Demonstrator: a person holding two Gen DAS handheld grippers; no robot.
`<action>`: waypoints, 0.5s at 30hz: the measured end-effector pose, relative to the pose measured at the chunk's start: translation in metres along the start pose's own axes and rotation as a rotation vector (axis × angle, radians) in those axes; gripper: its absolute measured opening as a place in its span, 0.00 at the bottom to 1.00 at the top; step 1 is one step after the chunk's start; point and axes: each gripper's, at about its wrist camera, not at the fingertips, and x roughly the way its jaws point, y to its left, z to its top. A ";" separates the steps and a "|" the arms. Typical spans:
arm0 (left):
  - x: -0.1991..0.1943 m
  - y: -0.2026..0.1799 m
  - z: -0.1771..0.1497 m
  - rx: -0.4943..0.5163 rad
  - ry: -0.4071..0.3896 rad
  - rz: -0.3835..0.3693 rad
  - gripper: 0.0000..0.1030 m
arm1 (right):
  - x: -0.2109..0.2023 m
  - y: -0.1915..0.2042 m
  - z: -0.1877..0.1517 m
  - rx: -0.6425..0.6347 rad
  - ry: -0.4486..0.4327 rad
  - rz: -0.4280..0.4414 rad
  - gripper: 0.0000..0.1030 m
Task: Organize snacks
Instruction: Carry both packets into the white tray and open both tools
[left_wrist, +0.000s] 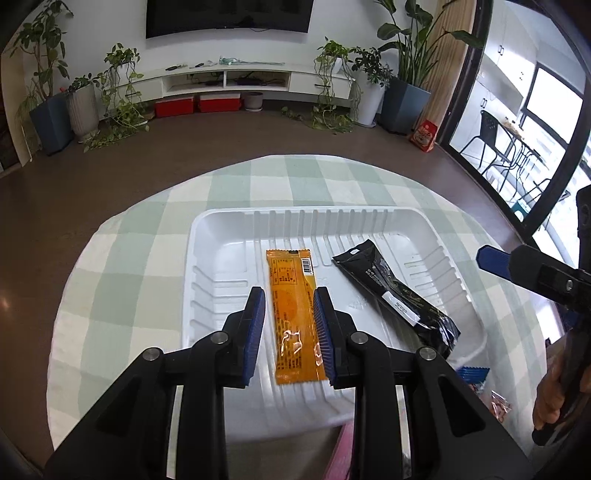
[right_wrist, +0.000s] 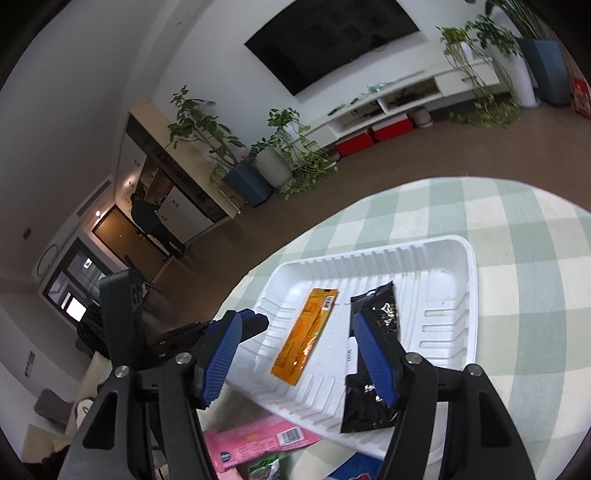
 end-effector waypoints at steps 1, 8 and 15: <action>-0.008 0.000 -0.003 -0.002 -0.007 -0.002 0.25 | -0.004 0.006 -0.003 -0.016 -0.005 0.001 0.66; -0.073 0.000 -0.046 -0.004 -0.048 -0.016 0.25 | -0.047 0.048 -0.030 -0.144 -0.035 -0.026 0.66; -0.131 -0.004 -0.114 0.006 -0.043 -0.019 0.25 | -0.102 0.067 -0.091 -0.233 -0.070 -0.072 0.76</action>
